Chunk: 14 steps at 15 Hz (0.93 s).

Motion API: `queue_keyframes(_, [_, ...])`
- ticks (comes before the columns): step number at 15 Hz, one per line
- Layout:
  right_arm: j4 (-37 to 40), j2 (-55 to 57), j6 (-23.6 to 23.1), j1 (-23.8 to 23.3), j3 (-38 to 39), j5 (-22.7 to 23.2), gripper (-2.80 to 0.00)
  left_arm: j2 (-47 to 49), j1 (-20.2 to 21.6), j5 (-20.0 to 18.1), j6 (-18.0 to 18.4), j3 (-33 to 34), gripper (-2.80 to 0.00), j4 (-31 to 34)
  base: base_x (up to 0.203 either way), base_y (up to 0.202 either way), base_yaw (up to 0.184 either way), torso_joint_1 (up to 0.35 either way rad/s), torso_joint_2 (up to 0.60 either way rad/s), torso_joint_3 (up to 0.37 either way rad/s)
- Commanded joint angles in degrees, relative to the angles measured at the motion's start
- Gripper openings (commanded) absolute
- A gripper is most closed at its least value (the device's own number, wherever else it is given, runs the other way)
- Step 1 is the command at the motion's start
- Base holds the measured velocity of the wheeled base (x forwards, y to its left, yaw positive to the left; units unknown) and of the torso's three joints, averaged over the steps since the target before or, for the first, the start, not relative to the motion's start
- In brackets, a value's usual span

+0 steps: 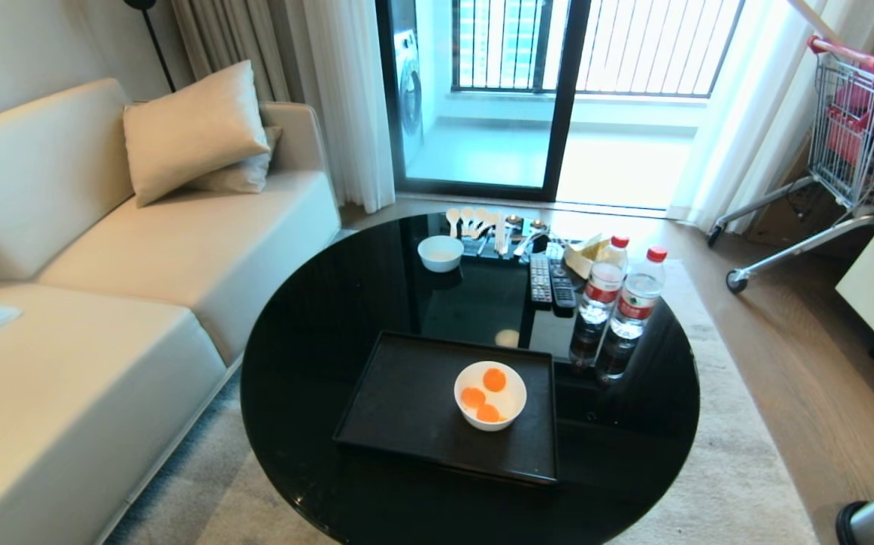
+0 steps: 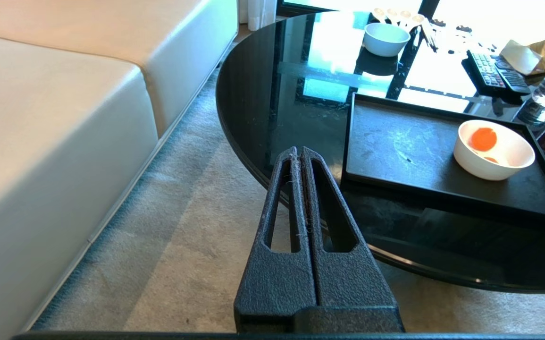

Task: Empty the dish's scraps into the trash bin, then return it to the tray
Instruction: Pick up the bowl with leftover food

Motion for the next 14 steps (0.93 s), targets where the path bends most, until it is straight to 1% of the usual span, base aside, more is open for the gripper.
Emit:
queue_keyframes(1, [0.0, 0.1, 0.0, 0.0, 0.0, 0.0, -2.8, 0.0, 0.0, 0.0, -0.1, 0.0, -2.8, 0.0, 0.0, 0.0, 0.0, 0.0, 0.0, 0.0])
queue_keyframes(3, [0.0, 0.1, -0.1, 0.0, 0.0, 0.0, -2.8, 0.0, 0.0, 0.0, -0.1, 0.0, -2.8, 0.0, 0.0, 0.0, 0.0, 0.0, 0.0, 0.0])
queue_keyframes(5, [0.0, 0.1, -2.0, 0.0, 0.0, 0.2, -2.8, 0.0, 0.0, 0.0, -0.1, 0.0, -2.8, 0.0, 0.0, 0.0, 0.0, 0.0, 0.0, 0.0])
queue_keyframes(7, [0.2, 0.1, -3.0, 0.0, -0.1, 0.5, -2.8, 0.0, 0.0, 0.0, -0.1, 0.0, -2.8, 0.0, 0.0, 0.0, 0.0, 0.0, 0.0, 0.0])
queue_keyframes(9, [1.1, 0.2, -4.4, 0.0, -1.9, 1.8, -2.8, 0.0, 0.0, 0.0, -0.1, 0.0, -2.8, 0.0, 0.0, 0.0, 0.0, 0.0, 0.0, 0.0])
queue_keyframes(10, [1.6, 1.5, -4.7, 0.0, -3.9, 3.3, -2.8, 0.0, 0.0, 0.0, -0.1, 0.0, -2.8, 0.0, 0.0, 0.0, 0.0, 0.0, 0.0, 0.0])
queue_keyframes(12, [1.6, 8.3, -4.9, 0.0, -8.2, 5.8, -2.8, 0.0, 0.0, 0.0, -0.1, 0.0, -2.8, 0.0, 0.0, 0.0, 0.0, 0.0, 0.0, 0.0])
queue_keyframes(14, [0.0, 17.7, -5.1, 0.0, -13.6, 6.8, -2.8, 0.0, 0.0, 0.0, -0.1, 0.0, -2.8, 0.0, 0.0, 0.0, 0.0, 0.0, 0.0, 0.0])
